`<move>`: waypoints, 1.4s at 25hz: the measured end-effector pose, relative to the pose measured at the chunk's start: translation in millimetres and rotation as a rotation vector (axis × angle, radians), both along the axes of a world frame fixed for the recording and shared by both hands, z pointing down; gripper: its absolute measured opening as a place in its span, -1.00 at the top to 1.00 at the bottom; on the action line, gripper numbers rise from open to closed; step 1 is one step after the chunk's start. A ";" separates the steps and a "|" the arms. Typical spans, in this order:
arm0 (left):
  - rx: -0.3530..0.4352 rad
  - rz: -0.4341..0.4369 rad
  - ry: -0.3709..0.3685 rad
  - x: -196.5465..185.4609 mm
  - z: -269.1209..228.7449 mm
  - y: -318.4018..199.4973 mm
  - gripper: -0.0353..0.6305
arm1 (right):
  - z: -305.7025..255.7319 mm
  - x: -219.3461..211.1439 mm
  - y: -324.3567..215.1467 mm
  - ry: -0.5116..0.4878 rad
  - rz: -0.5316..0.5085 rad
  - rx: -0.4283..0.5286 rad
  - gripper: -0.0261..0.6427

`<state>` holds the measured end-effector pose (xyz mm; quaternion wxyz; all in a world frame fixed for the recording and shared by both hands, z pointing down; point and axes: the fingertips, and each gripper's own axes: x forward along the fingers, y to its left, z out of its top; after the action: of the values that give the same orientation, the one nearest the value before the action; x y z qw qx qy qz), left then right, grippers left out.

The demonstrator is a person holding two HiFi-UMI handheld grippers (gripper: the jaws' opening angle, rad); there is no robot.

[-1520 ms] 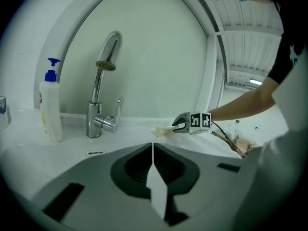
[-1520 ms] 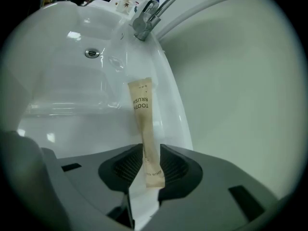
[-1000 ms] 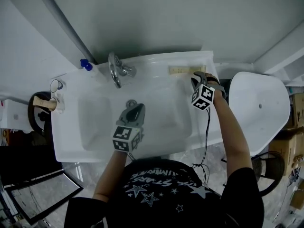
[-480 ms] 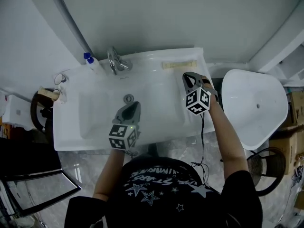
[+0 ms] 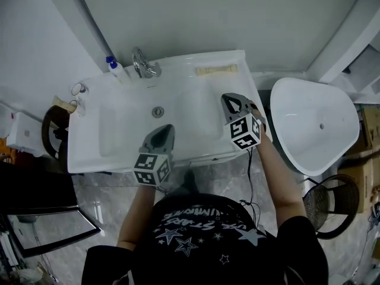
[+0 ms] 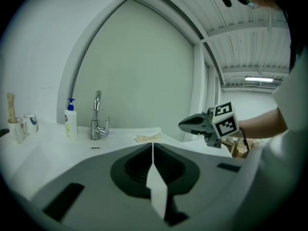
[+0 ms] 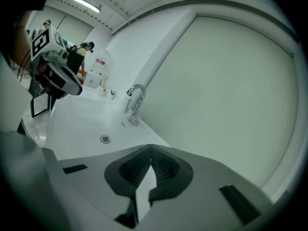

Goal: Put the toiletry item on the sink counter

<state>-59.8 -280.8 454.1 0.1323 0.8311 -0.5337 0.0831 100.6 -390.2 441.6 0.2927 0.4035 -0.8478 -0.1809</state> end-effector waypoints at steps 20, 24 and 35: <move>-0.020 -0.020 0.001 35.8 9.3 149.2 0.83 | -9.0 17.3 176.8 -0.507 0.020 -0.118 0.88; -0.024 -0.025 -0.010 38.9 9.5 171.7 0.83 | -0.8 16.9 201.2 -0.622 0.015 -0.177 0.88; -0.027 -0.085 0.012 24.0 4.3 203.6 0.83 | 12.2 -11.9 235.2 -0.721 -0.053 -0.297 0.88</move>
<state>-35.8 -77.3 458.4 0.1501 0.8064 -0.5664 0.0795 88.7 -154.9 453.8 0.0265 0.3724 -0.9234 0.0898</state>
